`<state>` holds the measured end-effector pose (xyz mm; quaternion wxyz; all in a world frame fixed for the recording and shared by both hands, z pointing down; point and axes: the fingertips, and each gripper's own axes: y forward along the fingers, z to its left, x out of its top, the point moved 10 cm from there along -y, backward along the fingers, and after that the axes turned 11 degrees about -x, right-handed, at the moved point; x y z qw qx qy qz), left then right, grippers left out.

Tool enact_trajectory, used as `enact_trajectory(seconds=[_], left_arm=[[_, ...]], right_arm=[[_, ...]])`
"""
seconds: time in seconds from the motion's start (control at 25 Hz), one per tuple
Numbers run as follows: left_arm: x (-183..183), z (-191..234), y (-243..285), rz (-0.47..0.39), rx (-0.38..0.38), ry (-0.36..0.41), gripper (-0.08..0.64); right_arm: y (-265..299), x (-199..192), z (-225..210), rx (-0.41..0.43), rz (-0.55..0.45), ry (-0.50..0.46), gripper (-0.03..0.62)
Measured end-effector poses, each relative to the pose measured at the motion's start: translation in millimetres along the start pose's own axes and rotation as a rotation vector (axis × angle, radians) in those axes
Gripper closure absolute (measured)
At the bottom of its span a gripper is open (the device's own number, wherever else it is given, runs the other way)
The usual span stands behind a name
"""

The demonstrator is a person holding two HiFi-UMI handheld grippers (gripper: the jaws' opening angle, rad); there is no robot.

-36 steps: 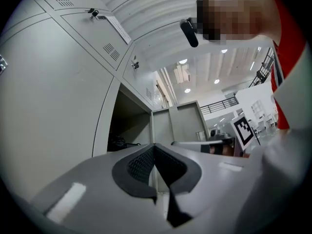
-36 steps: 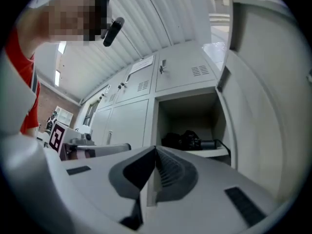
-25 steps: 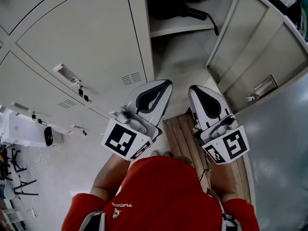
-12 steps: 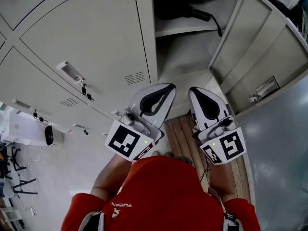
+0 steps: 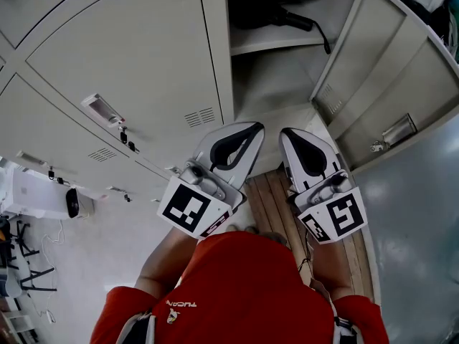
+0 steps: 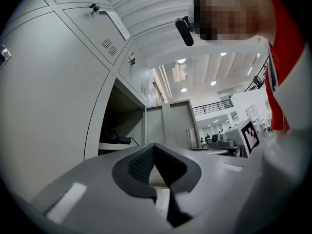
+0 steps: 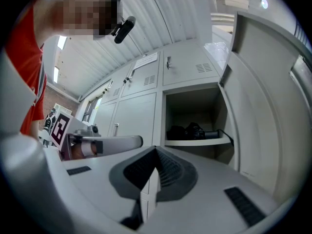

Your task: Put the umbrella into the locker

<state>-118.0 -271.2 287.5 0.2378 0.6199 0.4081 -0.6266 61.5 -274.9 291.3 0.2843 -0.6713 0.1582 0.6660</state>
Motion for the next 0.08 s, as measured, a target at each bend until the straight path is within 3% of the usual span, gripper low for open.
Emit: enact_trajectory(seconds=[0.08], left_arm=[[-0.7,1.0,0.5,0.001,-0.001,-0.002,0.555]], right_arm=[[0.9,-0.5,-0.5,0.0,0.002,0.0,0.589]])
